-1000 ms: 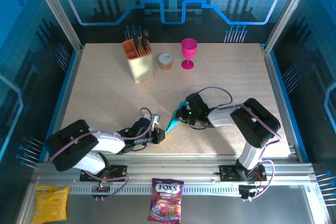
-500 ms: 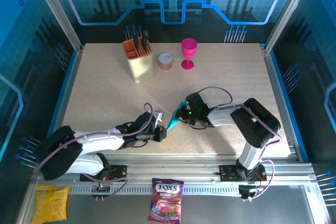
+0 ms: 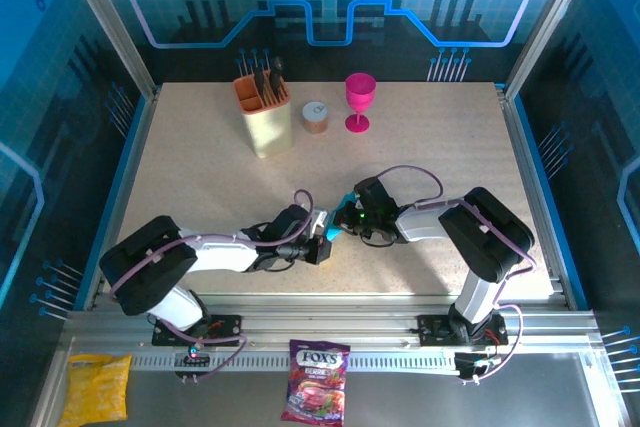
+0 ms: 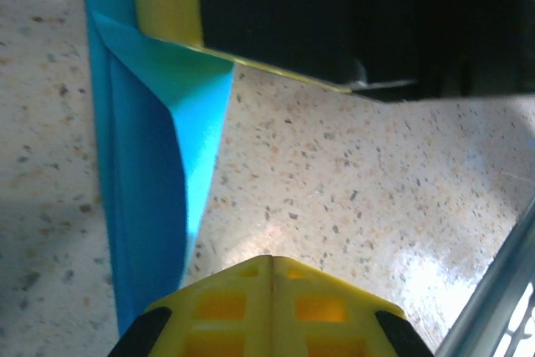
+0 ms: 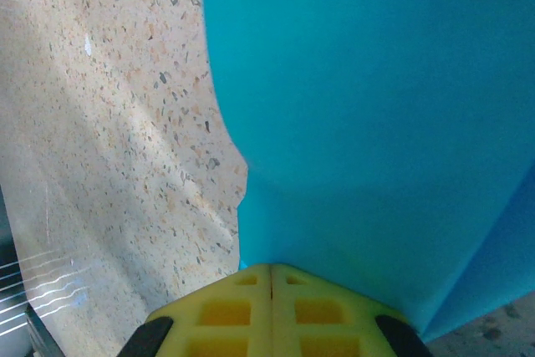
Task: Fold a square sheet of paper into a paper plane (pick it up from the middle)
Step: Fold the wing for the fifth time at the center of the table.
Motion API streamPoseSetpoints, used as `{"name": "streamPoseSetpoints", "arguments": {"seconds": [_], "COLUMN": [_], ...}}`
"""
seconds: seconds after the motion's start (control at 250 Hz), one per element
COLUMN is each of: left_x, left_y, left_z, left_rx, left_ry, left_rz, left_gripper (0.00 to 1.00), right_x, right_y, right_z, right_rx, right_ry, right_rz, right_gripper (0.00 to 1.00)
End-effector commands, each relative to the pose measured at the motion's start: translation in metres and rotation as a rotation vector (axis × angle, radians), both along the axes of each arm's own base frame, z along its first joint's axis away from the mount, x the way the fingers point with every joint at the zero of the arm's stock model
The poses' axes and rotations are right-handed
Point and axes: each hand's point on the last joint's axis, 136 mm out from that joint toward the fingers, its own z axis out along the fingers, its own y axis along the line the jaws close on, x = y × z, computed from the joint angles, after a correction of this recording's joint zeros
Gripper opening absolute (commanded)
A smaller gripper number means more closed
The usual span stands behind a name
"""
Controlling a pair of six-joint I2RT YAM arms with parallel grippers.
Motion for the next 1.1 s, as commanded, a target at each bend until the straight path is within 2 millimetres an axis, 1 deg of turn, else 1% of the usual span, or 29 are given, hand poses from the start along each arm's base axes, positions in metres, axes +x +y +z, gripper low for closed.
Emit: {"name": "streamPoseSetpoints", "arguments": {"seconds": [0.0,0.176,0.344,0.439,0.531,0.667,0.739,0.823,0.927,1.095], "left_x": [0.009,0.013,0.01,0.007,0.004,0.0,-0.002,-0.003,-0.004,-0.004], "left_y": [0.004,0.011,0.017,0.022,0.027,0.034,0.036,0.038,0.038,0.039], "left_z": [-0.004,-0.01,-0.022,-0.03,-0.036,-0.043,-0.046,-0.049,-0.052,-0.055], "left_rx": [-0.007,-0.017,0.007,0.029,0.045,0.064,0.072,0.079,0.084,0.09], "left_ry": [-0.028,-0.013,0.007,0.02,0.031,0.043,0.046,0.051,0.056,0.063], "left_rz": [0.006,0.028,0.032,0.041,0.049,0.062,0.064,0.068,0.069,0.069], "left_gripper": [0.0,0.0,0.0,0.0,0.0,0.0,0.0,0.0,0.0,0.0], "right_x": [-0.052,-0.051,-0.051,-0.048,-0.039,-0.017,-0.011,-0.011,-0.016,-0.031], "right_y": [-0.062,-0.061,-0.059,-0.056,-0.047,-0.029,-0.023,-0.021,-0.018,-0.01], "right_z": [-0.072,-0.072,-0.072,-0.067,-0.053,-0.011,0.012,0.028,0.036,0.037], "right_rx": [-0.264,-0.261,-0.256,-0.241,-0.2,-0.099,-0.066,-0.052,-0.053,-0.065], "right_ry": [0.246,0.247,0.248,0.237,0.191,0.032,-0.037,-0.08,-0.102,-0.114], "right_rz": [-0.062,-0.062,-0.06,-0.051,-0.021,0.041,0.066,0.081,0.103,0.129], "right_gripper": [0.0,0.0,0.0,0.0,0.0,0.0,0.0,0.0,0.0,0.0]}}
